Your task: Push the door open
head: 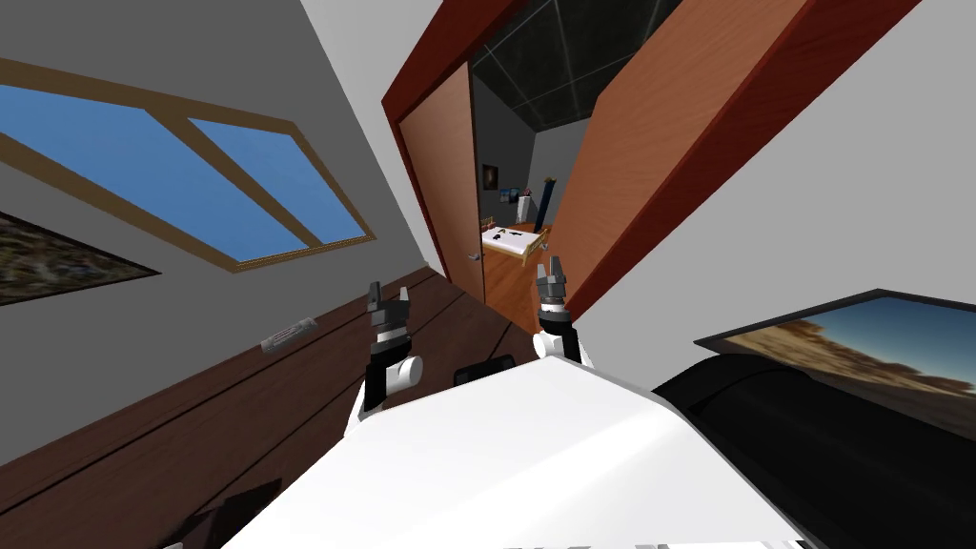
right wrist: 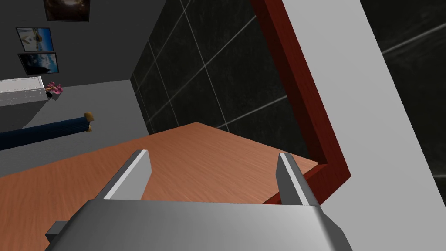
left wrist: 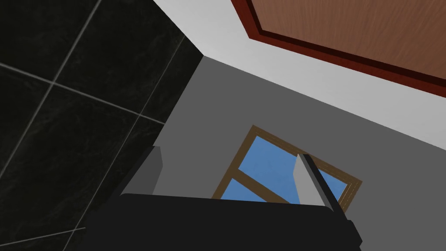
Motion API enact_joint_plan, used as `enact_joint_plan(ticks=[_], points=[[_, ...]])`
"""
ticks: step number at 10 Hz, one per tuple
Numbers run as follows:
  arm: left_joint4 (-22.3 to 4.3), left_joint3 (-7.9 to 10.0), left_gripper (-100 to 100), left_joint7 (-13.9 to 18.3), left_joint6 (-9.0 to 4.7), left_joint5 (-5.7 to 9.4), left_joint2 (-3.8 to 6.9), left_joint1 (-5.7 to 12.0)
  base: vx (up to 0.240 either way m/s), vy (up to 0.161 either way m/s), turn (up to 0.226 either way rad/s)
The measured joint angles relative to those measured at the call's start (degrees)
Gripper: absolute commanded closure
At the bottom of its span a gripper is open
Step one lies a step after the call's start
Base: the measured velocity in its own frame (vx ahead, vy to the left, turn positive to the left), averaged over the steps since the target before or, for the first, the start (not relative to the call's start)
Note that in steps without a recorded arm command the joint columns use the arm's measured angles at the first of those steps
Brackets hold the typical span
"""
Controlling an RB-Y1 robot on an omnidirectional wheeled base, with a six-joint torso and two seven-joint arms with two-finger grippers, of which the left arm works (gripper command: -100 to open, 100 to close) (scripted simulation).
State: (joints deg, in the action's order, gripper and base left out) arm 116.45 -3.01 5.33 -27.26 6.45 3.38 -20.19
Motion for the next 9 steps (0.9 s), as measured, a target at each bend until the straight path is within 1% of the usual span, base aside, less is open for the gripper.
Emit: enact_joint_plan(ticks=[2,3,5,7,9], points=[[-2.6,-0.66,-100,-0.1,-1.02,-0.09,0.11,0.73,0.089,0.045,-0.111],[-4.0,-0.76,-100,-0.1,-1.36,0.00,0.36,1.31,0.083,0.036,-0.107],[-6.0,-1.08,-100,-0.1,-1.60,0.14,0.77,2.17,0.093,0.041,-0.101],[-8.5,-1.68,-100,-0.2,-2.16,0.11,0.88,3.06,0.082,0.046,-0.122],[-11.7,-1.95,-100,-0.2,-2.84,0.23,1.20,4.53,0.089,0.043,-0.102]])
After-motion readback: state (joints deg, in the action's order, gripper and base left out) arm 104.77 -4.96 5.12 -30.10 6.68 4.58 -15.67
